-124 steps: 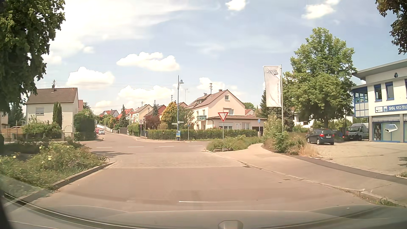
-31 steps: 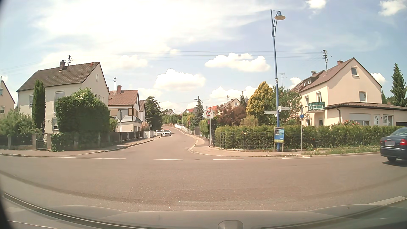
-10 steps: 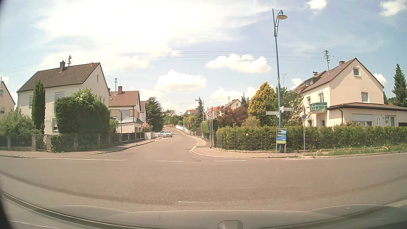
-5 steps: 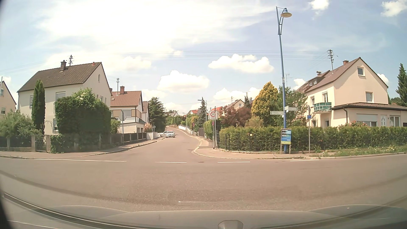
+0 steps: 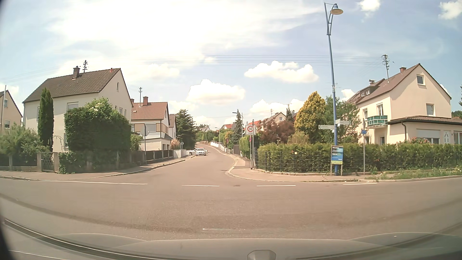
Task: Follow the waypoints while adhering to traffic rules and regulations
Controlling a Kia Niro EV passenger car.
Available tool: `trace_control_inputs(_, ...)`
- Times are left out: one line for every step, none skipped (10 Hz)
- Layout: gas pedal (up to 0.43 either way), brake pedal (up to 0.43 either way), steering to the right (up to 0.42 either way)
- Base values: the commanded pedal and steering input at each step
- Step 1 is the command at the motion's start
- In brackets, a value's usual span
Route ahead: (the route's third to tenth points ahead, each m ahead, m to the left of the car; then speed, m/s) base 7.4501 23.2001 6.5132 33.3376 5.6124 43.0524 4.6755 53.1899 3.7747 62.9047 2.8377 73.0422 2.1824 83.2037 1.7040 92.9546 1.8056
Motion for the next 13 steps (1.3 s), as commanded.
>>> trace_control_inputs(0.299, 0.000, -0.214)
trace_control_inputs(0.299, 0.000, -0.236)
trace_control_inputs(0.299, 0.000, -0.263)
trace_control_inputs(0.299, 0.000, -0.300)
trace_control_inputs(0.299, 0.000, -0.335)
trace_control_inputs(0.299, 0.000, -0.363)
trace_control_inputs(0.299, 0.000, -0.391)
trace_control_inputs(0.299, 0.000, -0.415)
trace_control_inputs(0.299, 0.000, -0.429)
trace_control_inputs(0.287, 0.000, -0.436)
trace_control_inputs(0.287, 0.000, -0.436)
trace_control_inputs(0.280, 0.000, -0.437)
trace_control_inputs(0.280, 0.000, -0.440)
